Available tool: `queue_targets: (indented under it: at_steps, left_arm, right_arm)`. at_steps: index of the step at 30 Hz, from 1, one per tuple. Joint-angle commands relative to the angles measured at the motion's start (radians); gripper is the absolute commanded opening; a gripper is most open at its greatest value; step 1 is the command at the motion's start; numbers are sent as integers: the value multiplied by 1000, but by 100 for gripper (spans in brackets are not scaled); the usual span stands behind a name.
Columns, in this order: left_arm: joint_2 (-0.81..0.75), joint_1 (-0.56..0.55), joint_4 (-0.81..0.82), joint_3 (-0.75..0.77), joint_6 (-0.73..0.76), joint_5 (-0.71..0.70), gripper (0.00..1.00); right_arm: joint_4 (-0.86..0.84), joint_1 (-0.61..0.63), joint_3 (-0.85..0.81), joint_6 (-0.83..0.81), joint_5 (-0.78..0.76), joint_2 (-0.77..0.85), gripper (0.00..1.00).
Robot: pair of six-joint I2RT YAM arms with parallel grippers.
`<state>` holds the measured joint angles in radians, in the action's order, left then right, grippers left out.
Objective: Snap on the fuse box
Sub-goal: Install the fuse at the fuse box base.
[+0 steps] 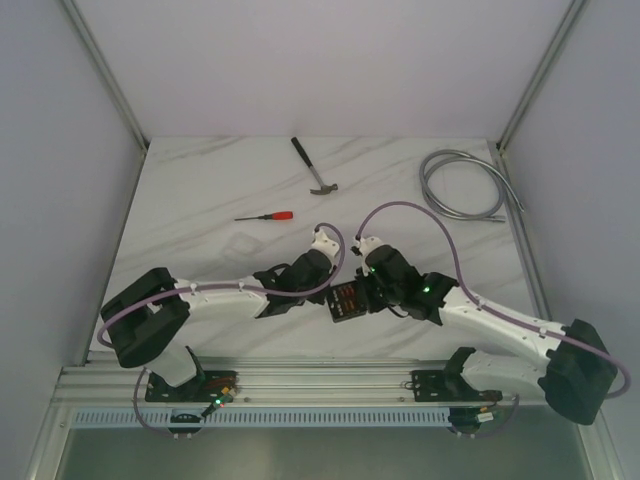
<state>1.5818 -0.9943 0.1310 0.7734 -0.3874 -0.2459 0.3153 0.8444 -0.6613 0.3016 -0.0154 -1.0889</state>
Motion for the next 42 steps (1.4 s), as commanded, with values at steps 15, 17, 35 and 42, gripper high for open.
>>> queue_targets:
  at_steps: [15, 17, 35, 42]
  left_arm:
    - [-123, 82, -92, -20, -55, -65, 42]
    - [-150, 83, -93, -28, -73, -67, 46]
    - [-384, 235, -93, -178, -242, -66, 85]
    - [-379, 246, -94, -181, -260, -66, 89]
  right_arm:
    - [-51, 146, -163, 137, -264, -230, 0]
    - [-41, 153, -176, 165, -297, -253, 0]
    - [-10, 179, -201, 272, -417, -343, 0]
    - [-15, 186, -202, 274, -413, -367, 0]
